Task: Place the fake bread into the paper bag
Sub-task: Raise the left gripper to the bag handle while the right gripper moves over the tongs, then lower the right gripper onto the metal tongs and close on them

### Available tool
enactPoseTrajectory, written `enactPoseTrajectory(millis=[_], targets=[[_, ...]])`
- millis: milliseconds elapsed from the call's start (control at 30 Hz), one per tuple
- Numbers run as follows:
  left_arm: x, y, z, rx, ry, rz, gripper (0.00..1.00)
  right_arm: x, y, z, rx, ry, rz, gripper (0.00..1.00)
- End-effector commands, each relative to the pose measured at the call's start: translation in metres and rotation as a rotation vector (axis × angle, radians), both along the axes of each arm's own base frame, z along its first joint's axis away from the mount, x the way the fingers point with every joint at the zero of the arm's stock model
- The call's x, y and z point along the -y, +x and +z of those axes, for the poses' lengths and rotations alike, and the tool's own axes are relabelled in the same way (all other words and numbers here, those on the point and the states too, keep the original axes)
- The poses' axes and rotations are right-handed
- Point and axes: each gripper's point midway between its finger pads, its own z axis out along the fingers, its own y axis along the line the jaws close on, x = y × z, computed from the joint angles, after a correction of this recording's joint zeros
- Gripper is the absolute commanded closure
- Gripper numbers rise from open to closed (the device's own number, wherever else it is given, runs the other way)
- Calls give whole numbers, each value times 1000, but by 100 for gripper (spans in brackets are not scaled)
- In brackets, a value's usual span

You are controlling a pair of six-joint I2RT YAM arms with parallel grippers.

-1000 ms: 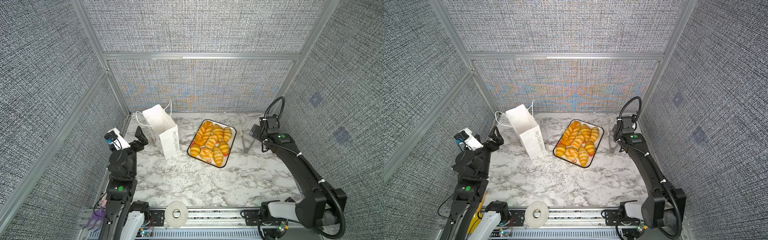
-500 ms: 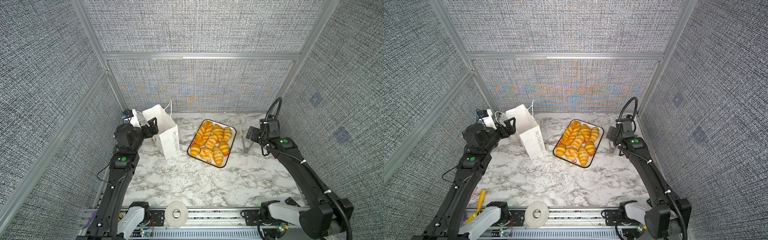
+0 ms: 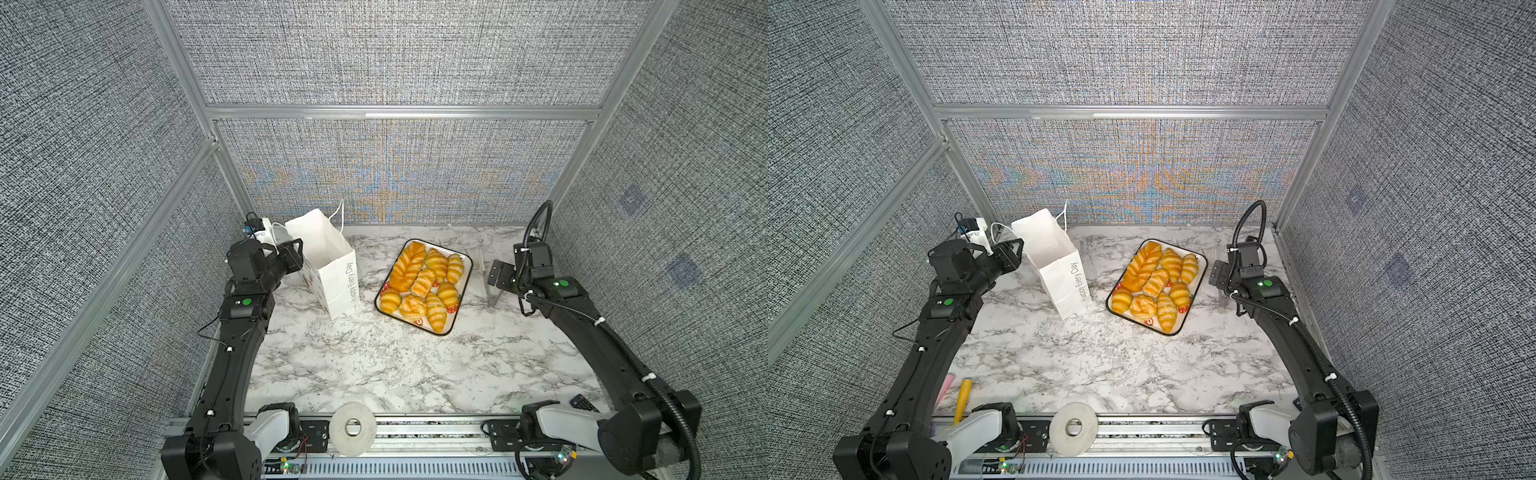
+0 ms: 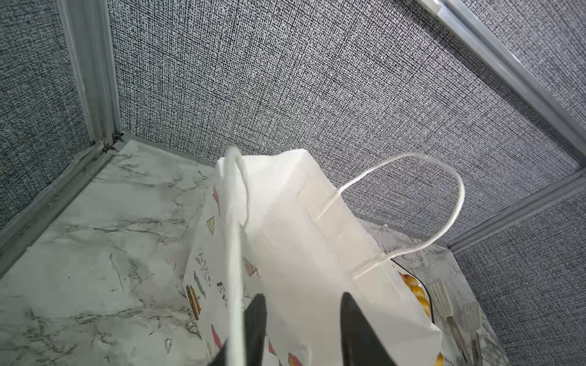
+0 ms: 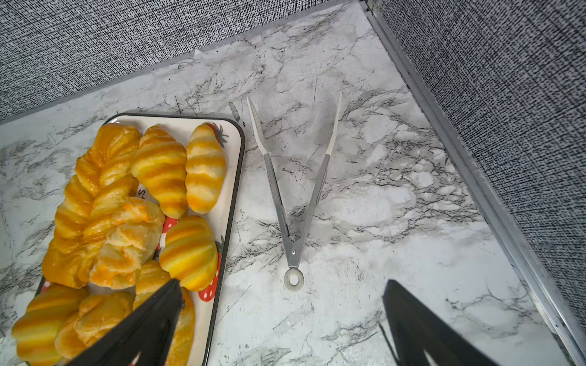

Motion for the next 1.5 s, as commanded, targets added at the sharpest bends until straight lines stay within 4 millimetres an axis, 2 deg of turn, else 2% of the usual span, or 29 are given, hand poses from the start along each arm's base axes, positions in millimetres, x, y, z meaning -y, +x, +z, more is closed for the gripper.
enactPoseTrajectory(millis=[0, 100, 267, 600, 867, 1233, 1367, 1467], targets=[[3, -1, 4, 25, 7, -30, 79, -1, -1, -9, -30, 2, -2, 1], [1, 0, 1, 16, 14, -37, 91, -2, -1, -18, -66, 0, -5, 2], [-2, -1, 2, 17, 22, -44, 100, -1, -2, -32, -115, -3, -18, 2], [4, -7, 2, 40, 31, -113, 100, -1, -9, -49, -162, 2, -24, 1], [9, -13, -1, 60, 27, -169, 100, 2, -6, -92, -280, 3, -35, 1], [3, -12, -9, 54, 50, -155, 100, 14, 27, -137, -371, 53, -51, 1], [-13, -10, -12, 25, 52, -59, 100, 15, 41, -150, -393, 70, -47, 1], [-16, -14, -10, 42, 74, -40, 100, 15, 48, -157, -407, 74, -43, 1]])
